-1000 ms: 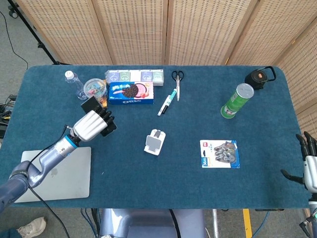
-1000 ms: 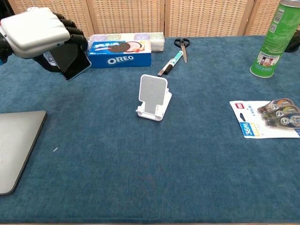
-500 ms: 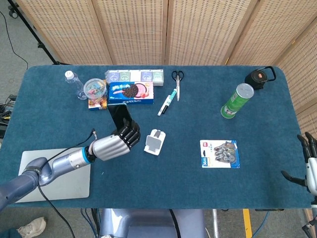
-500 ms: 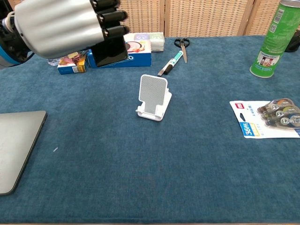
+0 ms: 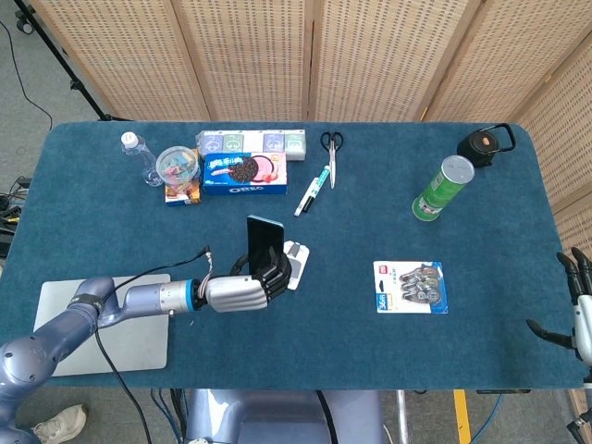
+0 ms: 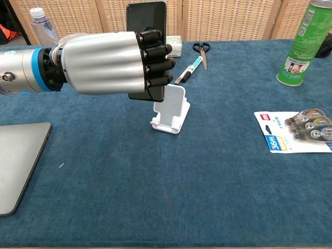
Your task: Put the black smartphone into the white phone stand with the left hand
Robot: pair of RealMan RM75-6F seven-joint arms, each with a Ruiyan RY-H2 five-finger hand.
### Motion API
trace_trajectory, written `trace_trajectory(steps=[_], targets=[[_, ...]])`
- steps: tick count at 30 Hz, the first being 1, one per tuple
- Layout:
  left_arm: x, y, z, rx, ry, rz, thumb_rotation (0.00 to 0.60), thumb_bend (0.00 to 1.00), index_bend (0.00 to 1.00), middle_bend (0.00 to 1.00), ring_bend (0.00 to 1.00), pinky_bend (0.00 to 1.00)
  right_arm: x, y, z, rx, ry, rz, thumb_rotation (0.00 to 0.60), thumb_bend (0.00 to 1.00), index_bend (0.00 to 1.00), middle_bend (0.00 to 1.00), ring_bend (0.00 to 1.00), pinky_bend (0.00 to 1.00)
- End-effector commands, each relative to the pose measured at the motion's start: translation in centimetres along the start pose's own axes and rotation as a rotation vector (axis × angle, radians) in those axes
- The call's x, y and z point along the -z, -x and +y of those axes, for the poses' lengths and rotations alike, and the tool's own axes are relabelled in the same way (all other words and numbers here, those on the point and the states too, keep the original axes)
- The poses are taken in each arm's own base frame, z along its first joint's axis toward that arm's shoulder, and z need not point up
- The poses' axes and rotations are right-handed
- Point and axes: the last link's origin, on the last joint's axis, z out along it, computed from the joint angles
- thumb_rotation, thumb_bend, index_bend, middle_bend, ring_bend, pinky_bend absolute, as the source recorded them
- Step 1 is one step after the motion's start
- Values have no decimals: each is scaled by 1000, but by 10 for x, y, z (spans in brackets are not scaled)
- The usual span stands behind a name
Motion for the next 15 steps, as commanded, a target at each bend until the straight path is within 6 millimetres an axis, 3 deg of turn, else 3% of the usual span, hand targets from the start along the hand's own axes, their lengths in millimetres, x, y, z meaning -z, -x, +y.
trace_trajectory(steps=[1,15], targets=[[-9,3,4,-1,3,14,600,0,536,441,381,419,0,0,0,-1,1,-1,600,0,0,0,0,0],[-39,17,25,-66,2,-66,600,0,536,428,381,419,-3,-1,2,-21,5,-17,600,0,0,0,0,0]])
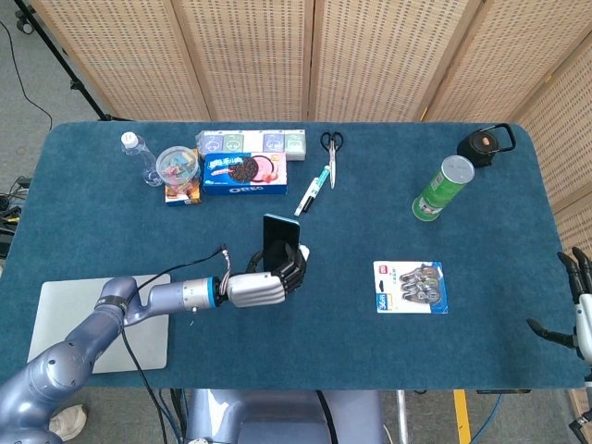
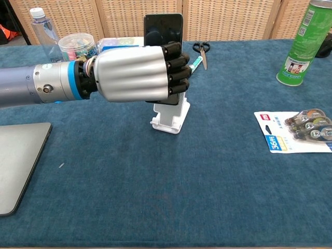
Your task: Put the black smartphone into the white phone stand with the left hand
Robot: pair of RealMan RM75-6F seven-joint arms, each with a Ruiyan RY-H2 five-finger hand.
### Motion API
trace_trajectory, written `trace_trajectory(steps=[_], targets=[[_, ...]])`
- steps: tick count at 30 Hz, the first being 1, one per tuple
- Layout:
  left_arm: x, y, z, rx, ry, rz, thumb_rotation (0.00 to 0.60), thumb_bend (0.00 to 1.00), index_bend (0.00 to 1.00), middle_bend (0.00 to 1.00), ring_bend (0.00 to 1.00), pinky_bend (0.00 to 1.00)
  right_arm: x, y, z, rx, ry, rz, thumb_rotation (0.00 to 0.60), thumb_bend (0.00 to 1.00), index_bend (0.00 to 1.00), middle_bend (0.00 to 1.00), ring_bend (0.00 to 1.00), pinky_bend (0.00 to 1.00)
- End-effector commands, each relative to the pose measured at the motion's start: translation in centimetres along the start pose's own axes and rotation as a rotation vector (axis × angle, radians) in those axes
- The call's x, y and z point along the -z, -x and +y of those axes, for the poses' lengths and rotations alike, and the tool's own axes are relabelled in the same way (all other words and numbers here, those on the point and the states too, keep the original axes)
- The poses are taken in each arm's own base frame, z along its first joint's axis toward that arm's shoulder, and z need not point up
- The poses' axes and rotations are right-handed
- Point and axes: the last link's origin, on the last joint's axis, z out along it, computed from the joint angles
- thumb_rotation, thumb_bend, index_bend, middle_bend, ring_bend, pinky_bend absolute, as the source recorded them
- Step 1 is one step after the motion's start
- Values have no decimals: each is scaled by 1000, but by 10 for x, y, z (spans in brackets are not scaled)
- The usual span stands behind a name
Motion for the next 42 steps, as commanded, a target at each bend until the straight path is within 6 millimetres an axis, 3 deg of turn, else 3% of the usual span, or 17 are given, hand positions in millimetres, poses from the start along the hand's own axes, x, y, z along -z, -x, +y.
trace_trajectory(steps=[1,12,42], targets=[[-6,2,7,-28,8,-25,600,0,536,425,381,419,0,0,0,-3,-1,-3,600,0,0,0,0,0],[-22,3,23,-83,50,-41,600,0,536,417,381,419,-1,-5,4,-26,2,-1,600,0,0,0,0,0],[-27,-4,47,-95,24,-89,600,0,525,344,381,419,2,-9,5,-50,-1,-2,600,0,0,0,0,0]])
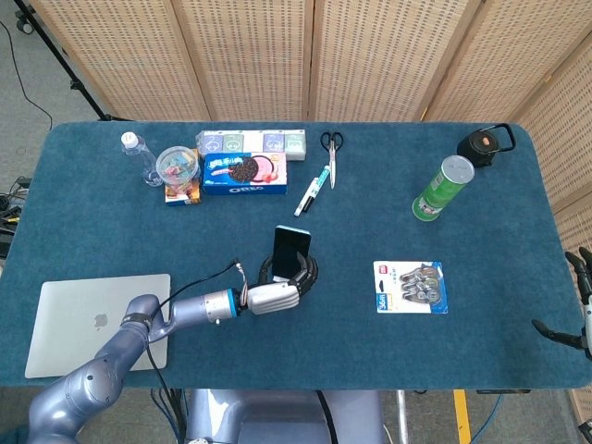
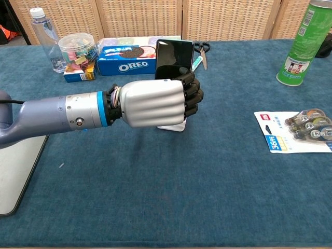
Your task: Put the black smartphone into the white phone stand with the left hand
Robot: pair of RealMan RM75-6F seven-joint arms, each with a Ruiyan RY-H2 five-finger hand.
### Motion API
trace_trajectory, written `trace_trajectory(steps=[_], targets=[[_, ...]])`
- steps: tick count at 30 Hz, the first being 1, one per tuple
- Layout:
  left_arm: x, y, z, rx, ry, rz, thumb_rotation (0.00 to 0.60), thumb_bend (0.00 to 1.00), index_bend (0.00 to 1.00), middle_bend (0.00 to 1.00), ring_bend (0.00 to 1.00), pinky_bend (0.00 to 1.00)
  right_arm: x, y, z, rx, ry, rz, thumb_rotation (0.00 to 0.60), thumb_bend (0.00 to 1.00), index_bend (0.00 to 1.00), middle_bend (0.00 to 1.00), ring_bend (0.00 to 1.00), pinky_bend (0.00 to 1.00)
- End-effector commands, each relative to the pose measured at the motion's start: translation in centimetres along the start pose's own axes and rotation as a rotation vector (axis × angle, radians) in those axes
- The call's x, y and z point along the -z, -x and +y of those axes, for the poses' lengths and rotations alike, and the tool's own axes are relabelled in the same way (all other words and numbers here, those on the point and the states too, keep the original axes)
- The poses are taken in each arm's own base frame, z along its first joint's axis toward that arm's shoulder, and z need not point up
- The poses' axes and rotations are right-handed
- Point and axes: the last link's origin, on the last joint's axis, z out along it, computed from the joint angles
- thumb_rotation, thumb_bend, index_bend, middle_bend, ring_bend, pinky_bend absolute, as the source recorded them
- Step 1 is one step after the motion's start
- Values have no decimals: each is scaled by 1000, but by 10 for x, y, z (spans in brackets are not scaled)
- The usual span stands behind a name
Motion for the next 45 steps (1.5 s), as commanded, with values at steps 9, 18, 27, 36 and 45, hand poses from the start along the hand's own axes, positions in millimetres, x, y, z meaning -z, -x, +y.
trace_trajectory(steps=[9,18,27,36,45], targets=[[-2,-1,6,10,10,-21,600,0,442,154,222,400,1,-1,0,-3,1,2,600,0,0,0,0,0],[0,0,1,25,-8,-32,600,0,242,0,21,308,1,-2,0,-5,0,1,600,0,0,0,0,0],[1,-3,0,51,-29,-45,600,0,138,0,0,308,3,-2,-2,-6,-5,1,600,0,0,0,0,0],[18,-12,-16,125,-116,-12,600,0,116,0,0,308,3,-3,-2,-11,-10,2,600,0,0,0,0,0],[59,-18,-43,188,-189,-19,600,0,111,0,0,308,8,-5,-5,-15,-25,7,600,0,0,0,0,0]])
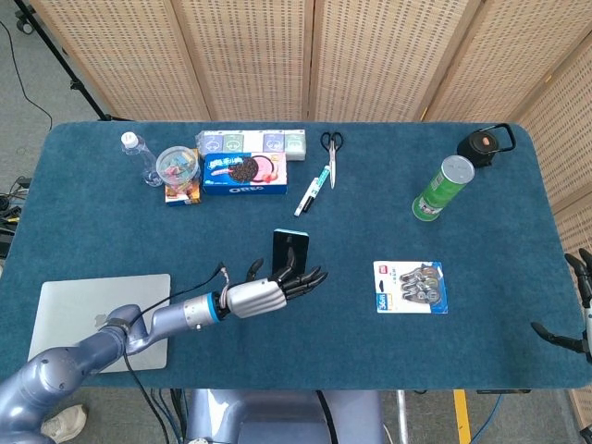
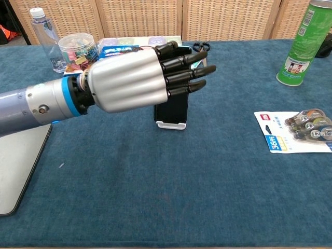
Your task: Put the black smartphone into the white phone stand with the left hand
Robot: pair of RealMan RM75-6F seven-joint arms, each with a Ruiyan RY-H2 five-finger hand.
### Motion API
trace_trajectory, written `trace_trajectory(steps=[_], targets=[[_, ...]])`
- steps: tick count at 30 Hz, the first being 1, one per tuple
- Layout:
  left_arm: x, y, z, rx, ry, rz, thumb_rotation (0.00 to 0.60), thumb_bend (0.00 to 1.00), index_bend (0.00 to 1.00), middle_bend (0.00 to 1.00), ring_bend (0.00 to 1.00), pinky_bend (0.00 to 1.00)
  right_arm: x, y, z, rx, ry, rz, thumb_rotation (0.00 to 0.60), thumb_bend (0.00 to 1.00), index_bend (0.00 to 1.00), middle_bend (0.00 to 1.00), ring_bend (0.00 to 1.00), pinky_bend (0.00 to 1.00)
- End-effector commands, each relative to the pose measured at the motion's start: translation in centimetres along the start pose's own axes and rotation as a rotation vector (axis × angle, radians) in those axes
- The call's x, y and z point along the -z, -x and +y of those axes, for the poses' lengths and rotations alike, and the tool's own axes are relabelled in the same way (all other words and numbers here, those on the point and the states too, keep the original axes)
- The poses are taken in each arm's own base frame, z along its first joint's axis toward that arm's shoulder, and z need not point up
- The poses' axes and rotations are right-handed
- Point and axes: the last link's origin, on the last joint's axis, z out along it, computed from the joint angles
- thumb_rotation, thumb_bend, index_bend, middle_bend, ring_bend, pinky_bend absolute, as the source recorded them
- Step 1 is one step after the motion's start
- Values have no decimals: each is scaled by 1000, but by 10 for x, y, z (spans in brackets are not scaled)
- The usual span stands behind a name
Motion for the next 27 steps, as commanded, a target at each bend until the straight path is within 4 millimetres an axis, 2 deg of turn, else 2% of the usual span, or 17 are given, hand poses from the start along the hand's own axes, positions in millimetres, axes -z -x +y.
trace_trajectory(steps=[1,5,8,9,10,12,13,18,21,24,27], targets=[[24,-6,-18,42,-57,-8,600,0,111,0,0,308,1,0,-1,0,-3,1,600,0,0,0,0,0],[45,-15,-32,137,-147,-19,600,0,110,0,0,300,2,0,-2,0,-8,0,600,0,0,0,0,0],[68,-24,-48,274,-283,-50,600,0,106,0,0,237,3,0,-2,-1,-12,0,600,0,0,0,0,0],[85,-28,-57,376,-382,-90,600,0,106,0,0,222,3,0,-3,-2,-16,1,600,0,0,0,0,0],[117,-32,-67,600,-602,-178,600,0,106,0,0,205,4,0,-5,-3,-26,0,600,0,0,0,0,0],[149,-39,-76,739,-731,-244,600,0,106,0,0,174,5,0,-6,-2,-33,0,600,0,0,0,0,0],[159,-42,-78,777,-767,-261,600,0,106,0,0,155,6,0,-6,-1,-35,1,600,0,0,0,0,0],[209,-49,-79,990,-1007,-383,600,0,105,0,0,70,4,1,-5,7,-32,9,600,0,0,0,0,0],[252,-56,-72,1068,-1142,-573,600,0,85,0,0,23,2,2,-4,16,-27,24,600,0,0,0,0,0],[272,-65,-68,1129,-1193,-710,600,0,10,0,0,0,2,1,-3,20,-25,35,600,0,0,0,0,0],[284,-70,-67,1179,-1208,-751,600,0,0,0,0,0,3,0,-2,22,-24,39,600,0,0,0,0,0]])
